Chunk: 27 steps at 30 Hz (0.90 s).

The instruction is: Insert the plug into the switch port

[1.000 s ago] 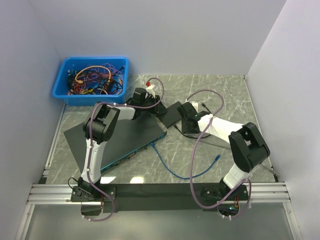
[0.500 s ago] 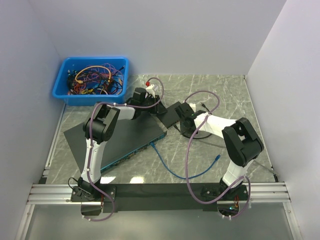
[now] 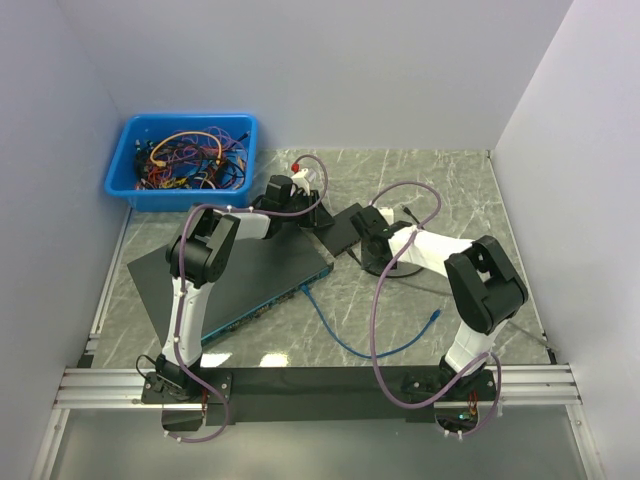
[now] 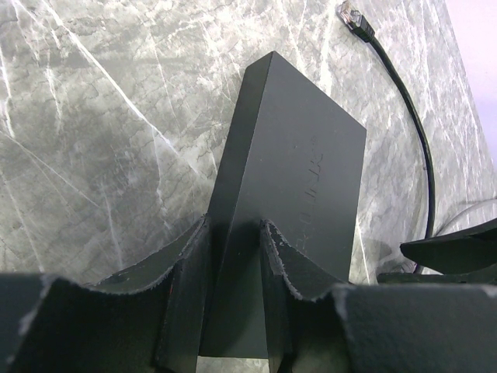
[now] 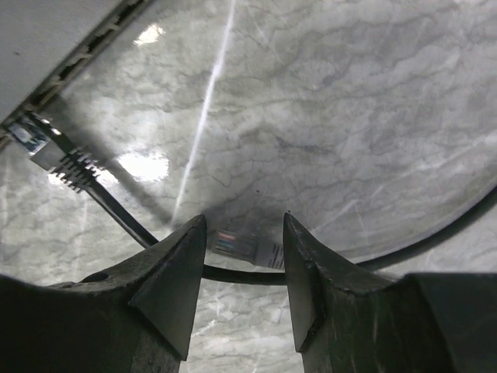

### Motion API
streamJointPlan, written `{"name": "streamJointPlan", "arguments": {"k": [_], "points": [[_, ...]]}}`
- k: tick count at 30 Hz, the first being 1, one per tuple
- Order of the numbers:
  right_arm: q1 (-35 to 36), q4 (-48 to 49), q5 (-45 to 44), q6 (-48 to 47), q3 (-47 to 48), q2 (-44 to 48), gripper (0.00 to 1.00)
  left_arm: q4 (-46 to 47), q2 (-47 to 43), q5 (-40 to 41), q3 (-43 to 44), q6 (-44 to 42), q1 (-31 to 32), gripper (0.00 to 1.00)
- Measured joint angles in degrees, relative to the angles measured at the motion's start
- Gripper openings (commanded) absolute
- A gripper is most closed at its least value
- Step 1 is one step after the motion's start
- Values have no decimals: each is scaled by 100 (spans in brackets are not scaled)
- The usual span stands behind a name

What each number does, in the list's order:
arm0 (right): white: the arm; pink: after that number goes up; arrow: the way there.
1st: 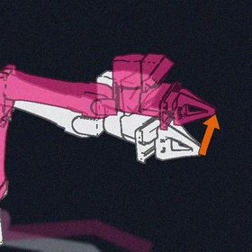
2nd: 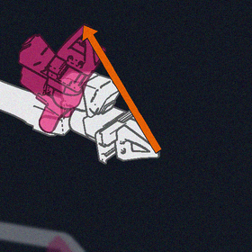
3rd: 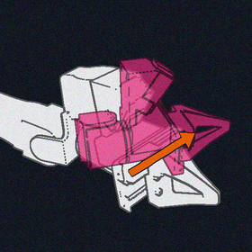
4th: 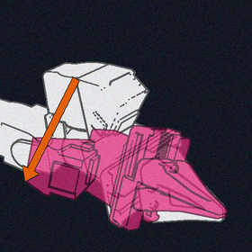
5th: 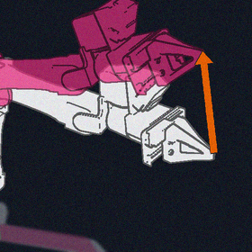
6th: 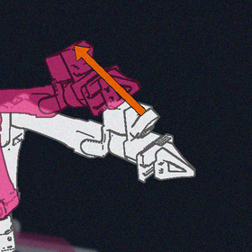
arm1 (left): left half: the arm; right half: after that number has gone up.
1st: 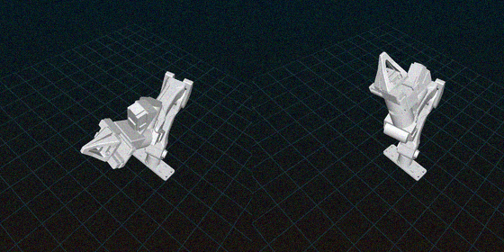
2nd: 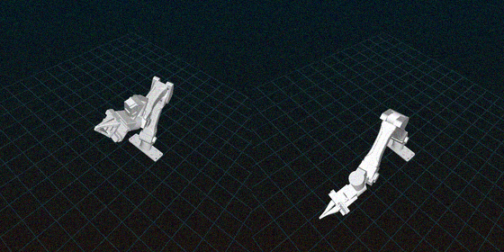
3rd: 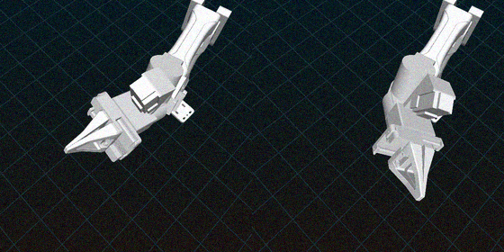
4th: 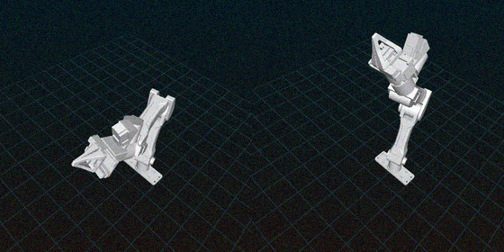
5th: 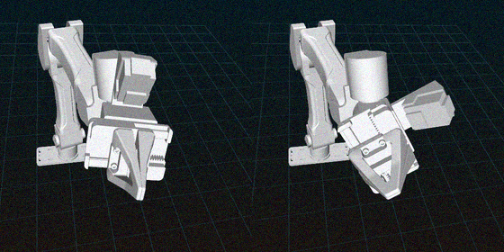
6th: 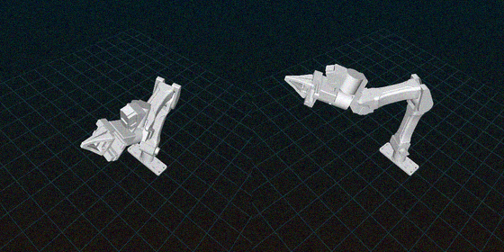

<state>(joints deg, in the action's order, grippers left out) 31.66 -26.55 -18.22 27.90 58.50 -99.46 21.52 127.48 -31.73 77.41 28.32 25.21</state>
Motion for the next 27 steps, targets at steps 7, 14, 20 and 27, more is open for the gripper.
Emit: {"name": "streamJointPlan", "arguments": {"k": [7,14,20,27], "points": [[-118,-334,-37,11,125,-66,33,-17,13,-17,15,9,-9,35],[-254,-450,-37,-59,229,-168,6,-44,50,-94,59,55,-35,35],[-260,-476,-13,-79,295,-205,0,-74,61,-127,85,98,-48,34],[-269,-599,-98,-81,697,-302,24,-76,61,-127,85,107,-48,34]]}}
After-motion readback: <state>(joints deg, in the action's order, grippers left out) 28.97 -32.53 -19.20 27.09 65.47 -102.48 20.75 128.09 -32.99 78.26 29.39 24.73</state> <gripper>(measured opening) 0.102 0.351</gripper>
